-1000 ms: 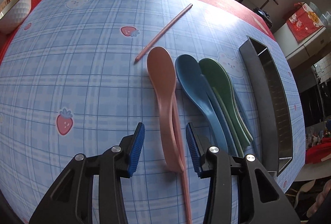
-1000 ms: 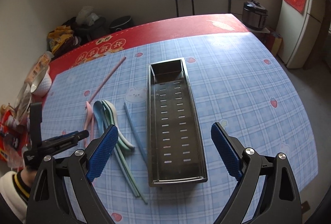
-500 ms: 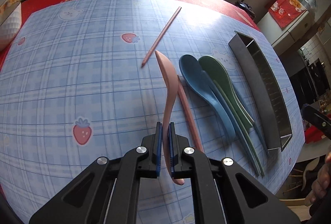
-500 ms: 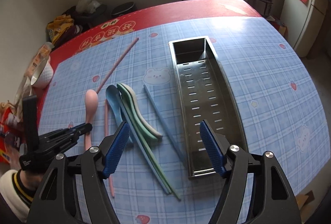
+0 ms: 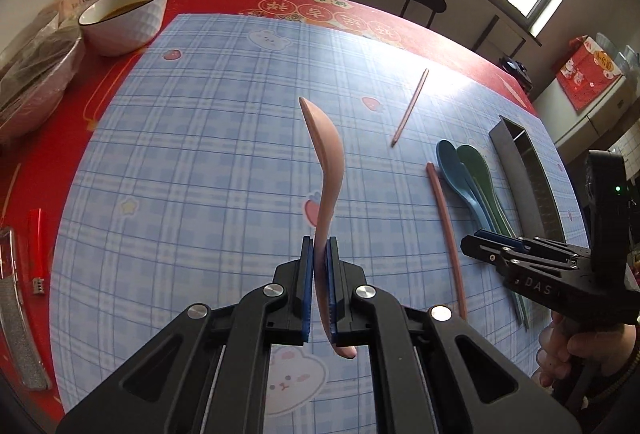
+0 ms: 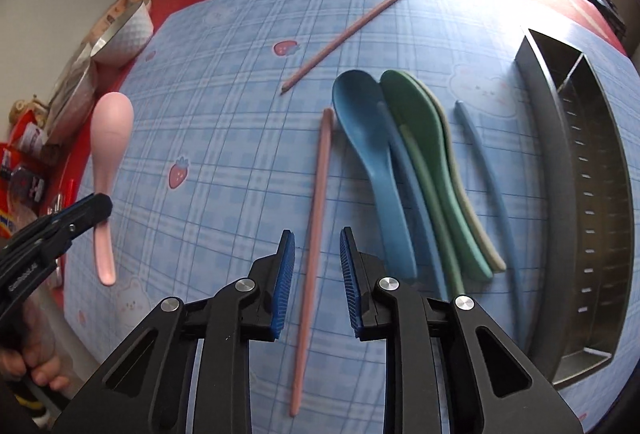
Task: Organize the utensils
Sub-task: 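Grasp a pink chopstick with the right tool while the left tool holds the pink spoon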
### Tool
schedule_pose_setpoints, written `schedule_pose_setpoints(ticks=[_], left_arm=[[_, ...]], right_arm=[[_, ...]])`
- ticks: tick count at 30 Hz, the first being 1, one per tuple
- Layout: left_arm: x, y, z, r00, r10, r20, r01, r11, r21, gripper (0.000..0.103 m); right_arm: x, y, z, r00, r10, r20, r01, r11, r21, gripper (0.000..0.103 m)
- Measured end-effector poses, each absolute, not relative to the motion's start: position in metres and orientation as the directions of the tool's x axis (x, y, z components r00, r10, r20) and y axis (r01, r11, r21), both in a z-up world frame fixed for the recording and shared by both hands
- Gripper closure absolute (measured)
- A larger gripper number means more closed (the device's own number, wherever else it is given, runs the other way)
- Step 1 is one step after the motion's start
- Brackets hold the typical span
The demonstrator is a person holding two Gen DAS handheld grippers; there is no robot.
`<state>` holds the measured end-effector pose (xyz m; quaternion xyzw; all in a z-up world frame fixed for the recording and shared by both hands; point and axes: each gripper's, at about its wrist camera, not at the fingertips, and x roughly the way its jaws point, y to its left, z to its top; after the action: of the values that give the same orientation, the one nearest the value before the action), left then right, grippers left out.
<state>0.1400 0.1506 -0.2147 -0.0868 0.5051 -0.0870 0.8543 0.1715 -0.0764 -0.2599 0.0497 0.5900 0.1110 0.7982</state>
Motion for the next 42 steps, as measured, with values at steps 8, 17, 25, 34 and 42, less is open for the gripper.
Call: schedule_pose_setpoints(ticks=[8,17,25,34,42], left_arm=[[0.124,0.18,-0.224,0.466,-0.215,-0.858,-0.021,0.967,-0.254,0.097],[0.122,0.167,-0.225,0.458,-0.237,-0.857,0.007,0.965,-0.263,0.097],[0.124,0.146,-0.218,0.458,-0.259,-0.85,0.077,0.965,-0.253,0.097],[0.126,0.145,-0.208,0.479,-0.25,-0.842,0.067,0.966,-0.25,0.097],[0.132,0.121,-0.194,0.501,-0.236,-0.833,0.1,0.971,-0.215,0.097]], right_arm=[[0.173,-0.055,-0.276,0.279,0.121,-0.952,-0.155,0.985,0.08,0.088],[0.172,-0.056,-0.277,0.305,0.128,-0.944,-0.165,0.983,0.08,0.088],[0.161,-0.07,-0.273,0.326,0.188,-0.927,-0.152,0.978,0.145,0.097],[0.157,-0.08,-0.25,0.381,0.265,-0.886,-0.168,0.962,0.215,0.097],[0.163,-0.133,-0.203,0.535,0.259,-0.804,-0.092,0.964,0.249,0.097]])
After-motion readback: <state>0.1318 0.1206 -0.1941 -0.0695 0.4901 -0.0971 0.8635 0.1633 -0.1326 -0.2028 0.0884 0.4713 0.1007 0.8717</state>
